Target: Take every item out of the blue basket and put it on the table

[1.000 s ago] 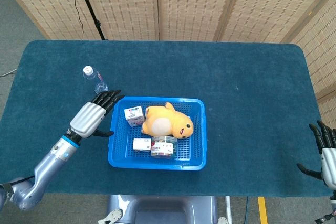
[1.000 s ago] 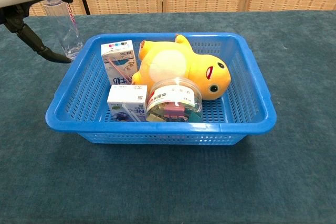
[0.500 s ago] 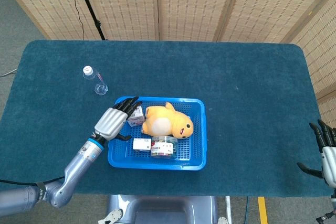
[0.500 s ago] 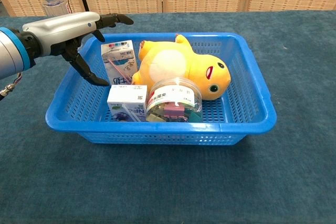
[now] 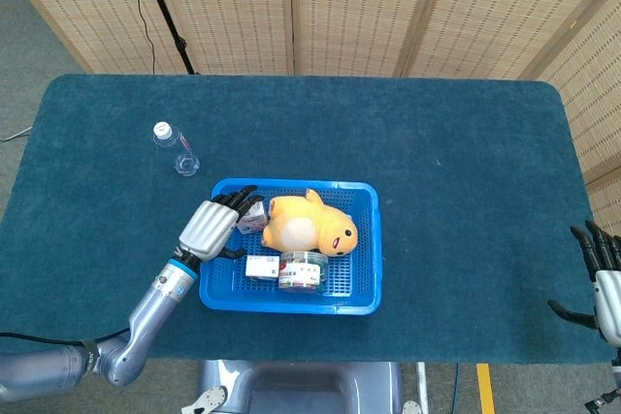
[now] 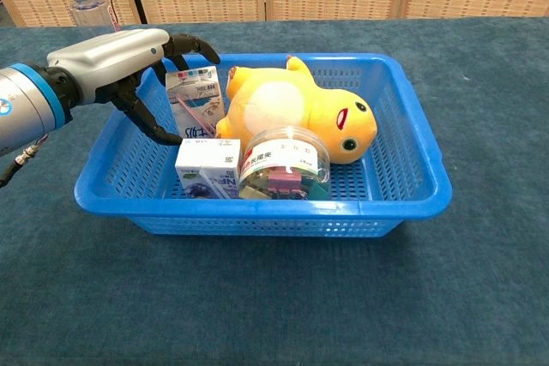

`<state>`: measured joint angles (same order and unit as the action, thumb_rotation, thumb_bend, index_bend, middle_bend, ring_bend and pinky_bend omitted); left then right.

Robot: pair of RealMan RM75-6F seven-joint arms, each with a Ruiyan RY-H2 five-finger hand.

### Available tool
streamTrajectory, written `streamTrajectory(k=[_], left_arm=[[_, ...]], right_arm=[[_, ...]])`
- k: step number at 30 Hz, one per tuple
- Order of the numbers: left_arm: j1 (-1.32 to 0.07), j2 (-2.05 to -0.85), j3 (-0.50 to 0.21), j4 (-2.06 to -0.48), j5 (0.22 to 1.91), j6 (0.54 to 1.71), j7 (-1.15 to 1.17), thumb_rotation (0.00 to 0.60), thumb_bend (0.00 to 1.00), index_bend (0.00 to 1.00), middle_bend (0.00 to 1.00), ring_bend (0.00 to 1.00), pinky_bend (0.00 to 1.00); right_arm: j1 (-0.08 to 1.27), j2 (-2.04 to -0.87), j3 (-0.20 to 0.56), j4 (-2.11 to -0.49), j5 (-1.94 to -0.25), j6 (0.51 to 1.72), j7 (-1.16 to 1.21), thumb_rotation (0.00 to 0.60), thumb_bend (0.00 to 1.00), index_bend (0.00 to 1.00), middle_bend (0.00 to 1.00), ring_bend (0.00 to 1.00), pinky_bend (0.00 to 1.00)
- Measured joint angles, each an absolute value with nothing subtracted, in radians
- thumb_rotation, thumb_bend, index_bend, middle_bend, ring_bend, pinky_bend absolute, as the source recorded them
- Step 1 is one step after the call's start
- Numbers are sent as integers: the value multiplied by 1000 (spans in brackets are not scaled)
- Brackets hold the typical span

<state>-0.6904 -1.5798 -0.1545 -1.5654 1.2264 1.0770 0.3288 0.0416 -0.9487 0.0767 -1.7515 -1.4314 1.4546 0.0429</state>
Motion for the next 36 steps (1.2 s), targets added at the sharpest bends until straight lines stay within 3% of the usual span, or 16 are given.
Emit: streamTrajectory(k=[8,15,18,28,36], left_arm=[[-696,-1614,-156,-1549,1209,1082,372,600,69,292,220,287,388],[-693,-1669,-172,-1509,1194,1130,410,600,289,512,417,463,589],[-688,-1688,-177,-1489,1212,1159,398,600,354,567,465,512,628],[-669,-1689,-186,-1481,1273,1206,329,600,373,581,476,526,635],[-651,-1610,-207,-1587,1318,1251,298,600,372,581,476,526,635]], right_arm=[[43,-946,77,-1751,-1430,1451,50,600,0,0,0,0,0],[43,-943,76,-1749,-1434,1451,61,600,0,0,0,0,0],[43,-941,76,-1748,-1434,1452,65,600,0,0,0,0,0],[43,-940,75,-1748,-1438,1454,70,600,0,0,0,0,0],[43,-938,74,-1751,-1440,1453,75,600,0,0,0,0,0]])
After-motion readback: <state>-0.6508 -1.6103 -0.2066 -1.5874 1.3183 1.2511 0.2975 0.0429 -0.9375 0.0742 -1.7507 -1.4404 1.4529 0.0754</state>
